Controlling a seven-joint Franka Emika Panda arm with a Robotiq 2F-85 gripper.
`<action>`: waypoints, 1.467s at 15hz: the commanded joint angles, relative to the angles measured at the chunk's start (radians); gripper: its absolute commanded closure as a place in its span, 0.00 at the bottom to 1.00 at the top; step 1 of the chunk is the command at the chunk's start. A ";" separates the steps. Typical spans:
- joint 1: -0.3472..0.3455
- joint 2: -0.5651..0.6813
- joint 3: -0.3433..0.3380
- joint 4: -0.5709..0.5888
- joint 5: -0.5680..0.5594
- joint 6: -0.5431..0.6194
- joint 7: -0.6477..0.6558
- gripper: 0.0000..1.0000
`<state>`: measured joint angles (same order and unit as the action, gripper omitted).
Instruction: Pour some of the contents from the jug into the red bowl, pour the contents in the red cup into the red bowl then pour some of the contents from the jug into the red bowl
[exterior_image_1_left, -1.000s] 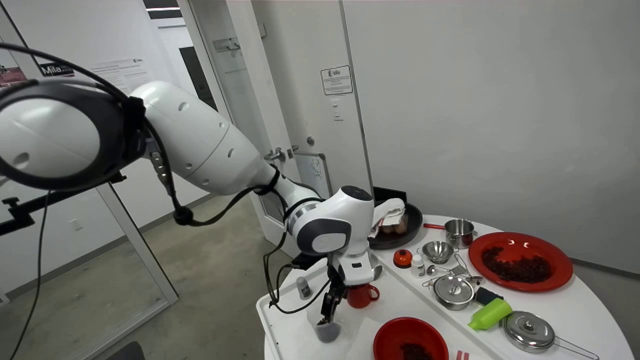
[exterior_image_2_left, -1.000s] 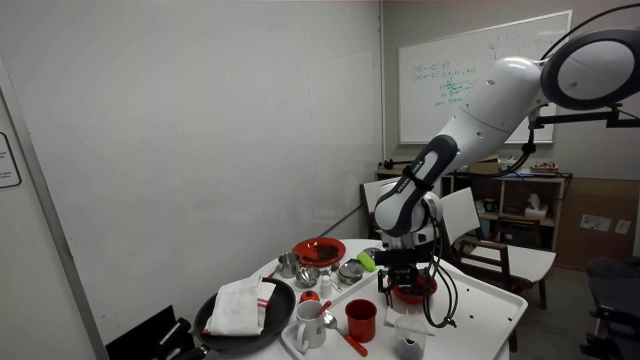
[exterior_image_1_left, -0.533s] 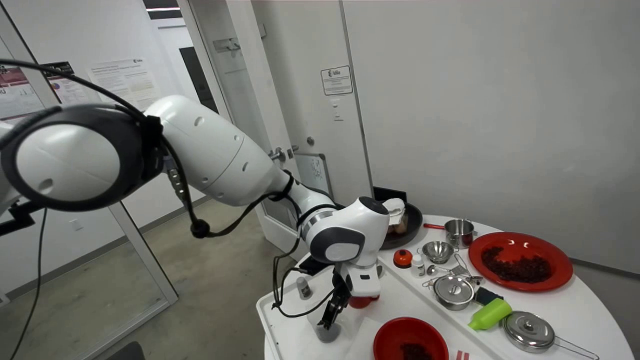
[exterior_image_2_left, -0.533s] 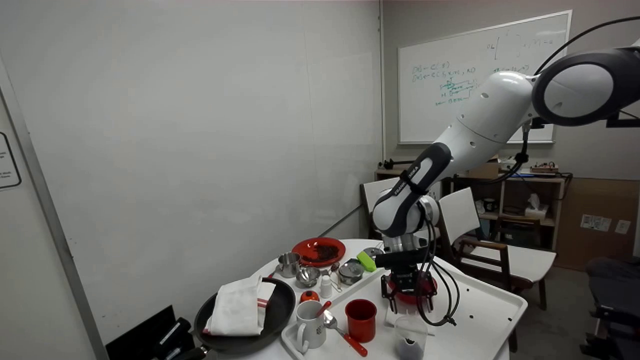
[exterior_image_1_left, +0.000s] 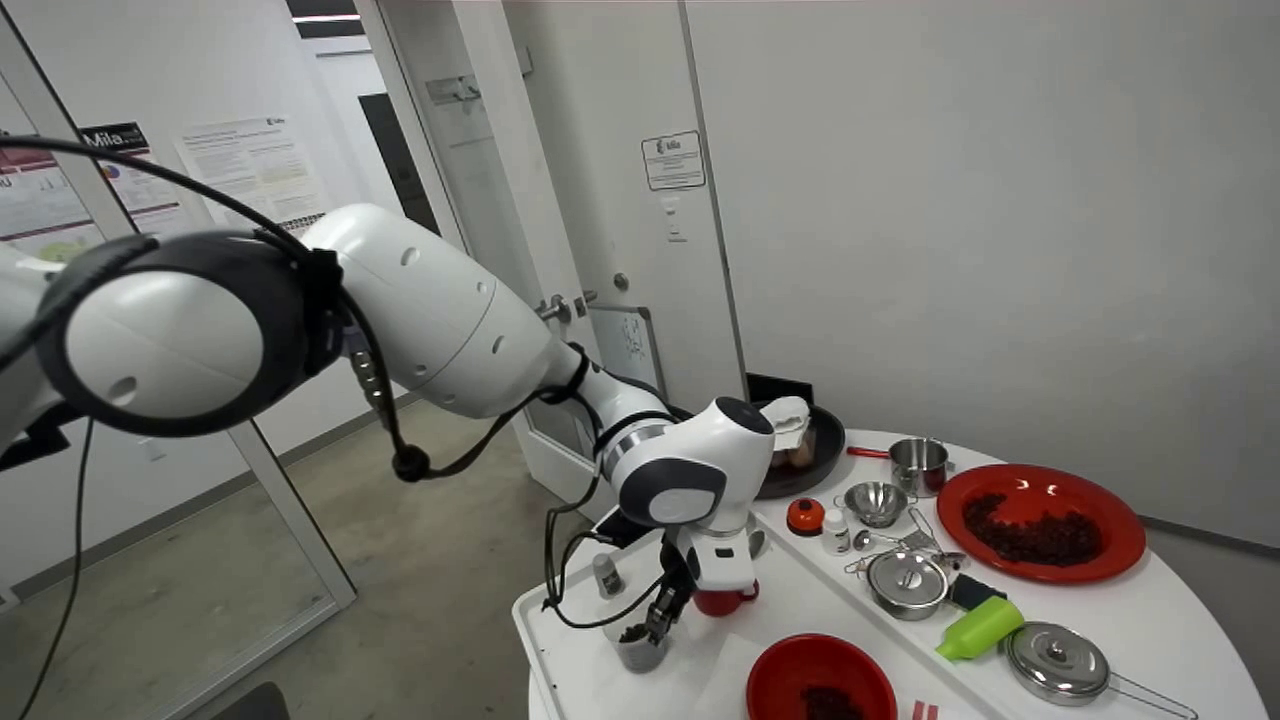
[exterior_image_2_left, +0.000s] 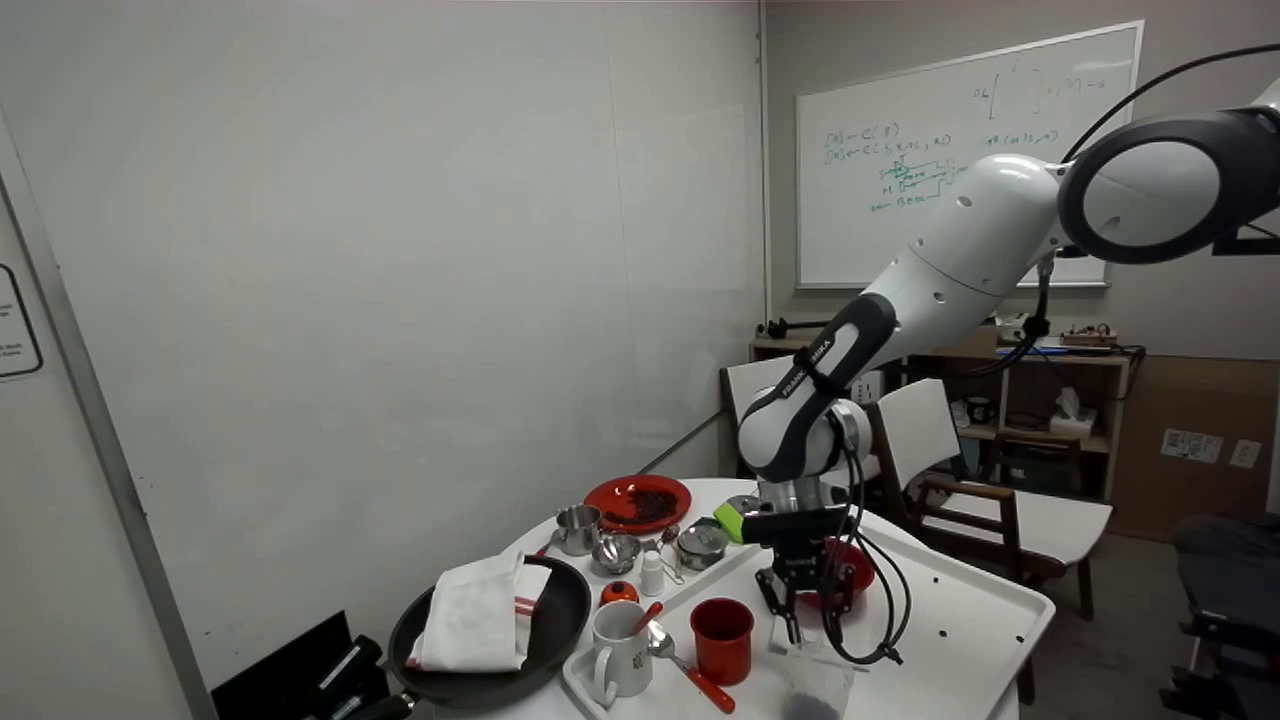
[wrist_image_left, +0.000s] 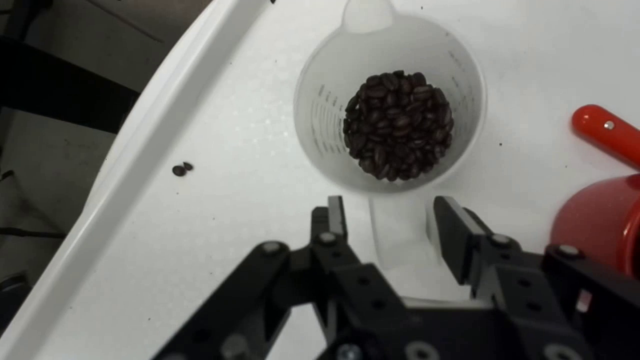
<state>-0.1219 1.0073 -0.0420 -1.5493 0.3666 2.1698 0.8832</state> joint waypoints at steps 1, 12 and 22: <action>-0.005 0.025 0.007 0.043 0.028 -0.022 -0.024 0.81; -0.029 -0.070 0.019 0.003 0.033 -0.104 -0.094 0.89; -0.015 -0.282 -0.099 0.019 -0.080 -0.407 -0.151 0.89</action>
<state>-0.1480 0.7765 -0.1033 -1.5308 0.3262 1.8188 0.7374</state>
